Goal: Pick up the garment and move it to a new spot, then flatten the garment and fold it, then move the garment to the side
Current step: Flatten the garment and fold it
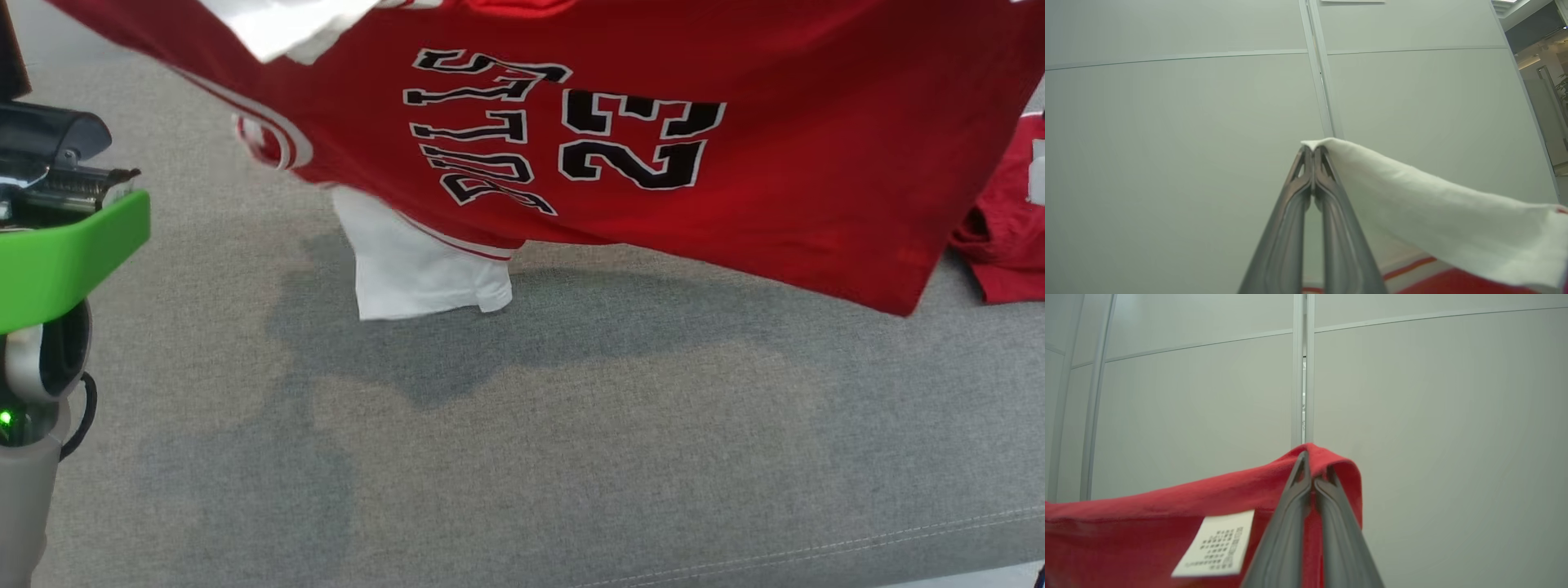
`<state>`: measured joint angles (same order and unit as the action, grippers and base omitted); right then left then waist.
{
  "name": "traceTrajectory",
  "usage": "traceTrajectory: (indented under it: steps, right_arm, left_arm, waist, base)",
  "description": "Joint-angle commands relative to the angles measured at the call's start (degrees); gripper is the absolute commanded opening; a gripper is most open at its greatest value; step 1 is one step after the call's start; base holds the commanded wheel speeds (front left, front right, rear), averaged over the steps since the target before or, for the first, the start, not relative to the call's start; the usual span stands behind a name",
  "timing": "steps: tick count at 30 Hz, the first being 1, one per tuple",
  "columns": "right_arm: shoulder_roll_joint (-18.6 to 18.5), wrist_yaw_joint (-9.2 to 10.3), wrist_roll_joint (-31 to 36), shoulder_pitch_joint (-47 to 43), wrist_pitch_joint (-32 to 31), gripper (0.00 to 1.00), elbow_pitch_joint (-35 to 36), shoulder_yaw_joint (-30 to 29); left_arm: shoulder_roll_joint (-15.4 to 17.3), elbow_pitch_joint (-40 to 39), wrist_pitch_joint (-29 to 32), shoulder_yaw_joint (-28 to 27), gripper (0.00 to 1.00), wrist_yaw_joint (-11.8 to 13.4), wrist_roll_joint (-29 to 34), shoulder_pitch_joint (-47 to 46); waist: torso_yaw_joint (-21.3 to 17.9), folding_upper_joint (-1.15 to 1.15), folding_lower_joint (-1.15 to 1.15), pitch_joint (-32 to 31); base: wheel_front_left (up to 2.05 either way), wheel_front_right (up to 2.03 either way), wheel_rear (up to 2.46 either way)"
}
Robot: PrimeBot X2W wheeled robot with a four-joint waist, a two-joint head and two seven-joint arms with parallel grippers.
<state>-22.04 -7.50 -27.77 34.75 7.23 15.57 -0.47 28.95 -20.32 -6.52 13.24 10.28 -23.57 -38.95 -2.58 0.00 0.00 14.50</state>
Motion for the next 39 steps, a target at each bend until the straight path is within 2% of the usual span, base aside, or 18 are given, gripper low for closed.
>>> traceTrajectory:
  steps: [1, 6, 13, 22, 29, 35, 39]
  right_arm:
    - [0.0, 0.01, -0.3, 0.9, -0.4, 0.0, -0.3, 0.0]
    - [-0.5, 0.01, -0.6, 2.6, -0.8, 0.0, -2.4, 0.9]
    - [-0.7, 0.01, -1.6, 8.5, 0.4, 0.0, -7.3, 3.2]
    - [-0.2, 0.01, -2.3, 27.8, 6.1, 0.0, -25.5, 10.0]
    - [5.9, 0.01, -2.2, 41.8, 8.0, 0.0, -41.5, 10.7]
    - [13.5, 0.01, -1.1, 47.7, 8.0, 0.0, -46.4, 3.0]
    - [15.4, 0.01, 0.3, 47.7, 8.0, 0.0, -50.3, 3.3]
  left_arm:
    - [-0.2, 0.5, 0.1, 0.1, 0.0, -0.4, -0.1, -1.5]
    - [-1.4, 2.7, -0.7, 0.8, 0.0, -1.2, -0.9, -4.3]
    - [-2.8, 8.5, -2.3, 1.8, 0.0, -3.8, -2.1, -10.7]
    - [-6.3, 27.1, -6.6, 4.4, 0.0, -9.8, -1.0, -27.2]
    - [-8.7, 44.3, -8.2, 3.3, 0.0, -12.4, -1.0, -38.1]
    - [-9.7, 55.2, -8.7, 0.5, 0.0, -13.7, -1.2, -44.5]
    - [-11.3, 59.6, -8.6, -0.5, 0.0, -14.9, -0.8, -44.5]
  waist:
    - [0.1, 0.0, 0.0, 0.0]
    - [0.6, 0.0, 0.0, 0.9]
    - [1.0, 0.0, 0.0, 3.3]
    - [1.7, 0.0, 0.0, 6.8]
    - [1.5, 0.0, 0.0, 8.8]
    - [1.1, 0.0, 0.0, 10.6]
    - [1.3, 0.0, 0.0, 11.5]
  base:
    - [0.0, 0.0, 0.0]
    - [0.0, 0.0, 0.0]
    - [0.0, 0.0, 0.0]
    - [0.0, 0.0, 0.0]
    - [0.0, 0.0, 0.0]
    - [0.0, 0.0, 0.0]
    - [0.0, 0.0, 0.0]
